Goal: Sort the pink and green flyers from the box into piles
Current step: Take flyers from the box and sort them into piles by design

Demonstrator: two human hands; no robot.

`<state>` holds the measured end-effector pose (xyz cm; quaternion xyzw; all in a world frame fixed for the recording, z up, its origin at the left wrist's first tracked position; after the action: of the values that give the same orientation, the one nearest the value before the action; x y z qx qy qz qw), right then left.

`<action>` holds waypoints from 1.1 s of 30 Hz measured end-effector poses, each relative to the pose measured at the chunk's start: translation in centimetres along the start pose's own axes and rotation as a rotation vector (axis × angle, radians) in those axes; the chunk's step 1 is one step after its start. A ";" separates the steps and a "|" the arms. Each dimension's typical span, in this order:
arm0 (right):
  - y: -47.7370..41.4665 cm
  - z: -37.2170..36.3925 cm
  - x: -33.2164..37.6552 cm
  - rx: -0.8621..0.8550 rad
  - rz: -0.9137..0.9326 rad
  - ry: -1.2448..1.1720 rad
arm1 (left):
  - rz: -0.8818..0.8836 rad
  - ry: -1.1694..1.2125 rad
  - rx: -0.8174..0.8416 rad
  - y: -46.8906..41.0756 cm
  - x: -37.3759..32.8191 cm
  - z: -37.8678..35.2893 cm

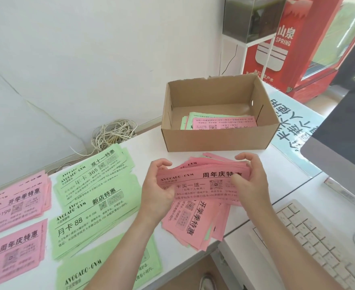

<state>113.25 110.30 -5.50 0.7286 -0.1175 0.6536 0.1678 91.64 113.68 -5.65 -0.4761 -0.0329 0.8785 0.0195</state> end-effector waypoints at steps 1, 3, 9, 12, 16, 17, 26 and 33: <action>0.0 -0.2 0.0 -0.002 0.014 0.045 | -0.034 -0.025 -0.001 -0.1 -0.2 -0.1; 0.0 0.0 0.0 -0.016 0.028 0.134 | -0.098 -0.103 0.000 -0.1 -0.3 -0.1; 0.2 0.1 -0.5 0.012 0.161 0.480 | -0.119 -0.270 0.008 0.3 0.7 -0.2; 0.8 0.1 -0.5 0.035 0.244 0.539 | -0.176 -0.272 0.020 0.7 0.5 0.7; 1.7 -1.2 2.0 0.011 0.378 0.458 | -0.268 -0.258 -0.085 1.6 -1.1 4.5; 2.0 -2.1 2.8 0.019 0.370 0.410 | -0.232 -0.212 -0.126 1.8 -1.3 6.0; 5.1 -12.2 4.3 0.391 -0.037 0.256 | 0.214 0.213 -0.130 4.7 3.5 17.3; 8.8 -15.5 2.6 0.436 -0.109 0.381 | 0.226 0.083 -0.090 7.2 8.3 21.8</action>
<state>95.93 108.51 -0.78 0.6168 0.0986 0.7785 0.0609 68.82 106.22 -1.25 -0.5132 -0.0179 0.8523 -0.0996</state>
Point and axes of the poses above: each hand's wrist, its own y-axis away from the middle knuckle, its own z-axis out of the back of the hand, x = y × z, the point moved 4 cm from there along -y, towards the middle knuckle, and after that the axes turned 11 degrees about -y, right-handed, at the moved point
